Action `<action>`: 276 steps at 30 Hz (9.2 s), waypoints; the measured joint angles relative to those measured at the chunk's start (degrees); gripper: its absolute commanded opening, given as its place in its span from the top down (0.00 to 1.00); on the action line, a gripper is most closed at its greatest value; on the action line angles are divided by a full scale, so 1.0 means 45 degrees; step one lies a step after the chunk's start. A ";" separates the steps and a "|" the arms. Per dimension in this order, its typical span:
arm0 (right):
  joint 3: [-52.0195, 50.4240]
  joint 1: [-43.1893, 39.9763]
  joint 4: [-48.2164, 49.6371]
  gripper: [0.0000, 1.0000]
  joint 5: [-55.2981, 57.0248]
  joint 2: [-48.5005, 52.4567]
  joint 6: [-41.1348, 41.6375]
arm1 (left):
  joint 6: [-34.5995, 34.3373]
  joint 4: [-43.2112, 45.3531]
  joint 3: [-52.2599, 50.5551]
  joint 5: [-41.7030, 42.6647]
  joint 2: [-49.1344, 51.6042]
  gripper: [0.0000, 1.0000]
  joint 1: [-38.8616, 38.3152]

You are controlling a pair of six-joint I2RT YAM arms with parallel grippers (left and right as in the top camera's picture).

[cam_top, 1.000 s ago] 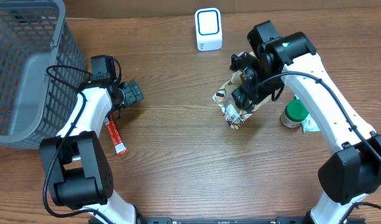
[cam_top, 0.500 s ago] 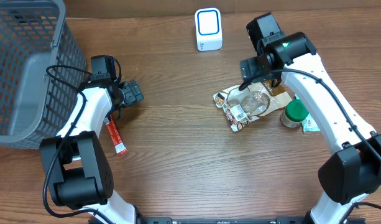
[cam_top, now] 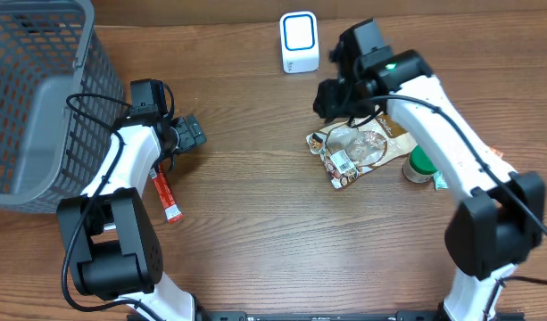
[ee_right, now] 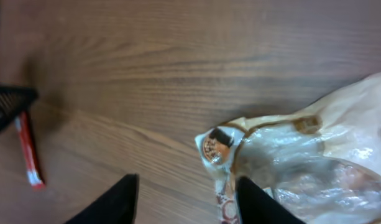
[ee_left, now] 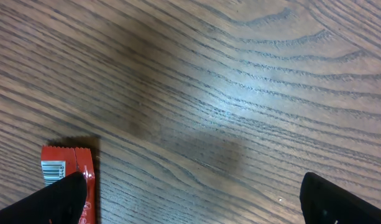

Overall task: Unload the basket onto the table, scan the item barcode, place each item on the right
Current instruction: 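Carry the bag right and lower it beside the green-lidded jar, then open the right gripper, release the bag and lift away, then grasp the red stick wrapper with the left gripper, then carry the red wrapper right and set it down mid-table, then move the right gripper to the red wrapper and grasp its end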

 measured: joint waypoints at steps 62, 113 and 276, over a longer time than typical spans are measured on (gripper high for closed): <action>-0.2327 0.0058 0.0597 0.00 -0.0602 0.0699 0.1248 | 0.0039 0.1287 0.0126 0.1030 0.0019 0.00 0.0000; -0.2327 0.0053 0.0622 0.00 -0.0602 0.0695 0.1248 | -0.1753 -0.3716 -0.1768 -0.1778 -0.3580 0.96 0.0092; -0.5867 0.5071 0.6018 0.72 0.4022 0.0690 0.1501 | 0.0695 -0.1394 -0.0355 0.3147 0.1258 0.69 -0.1418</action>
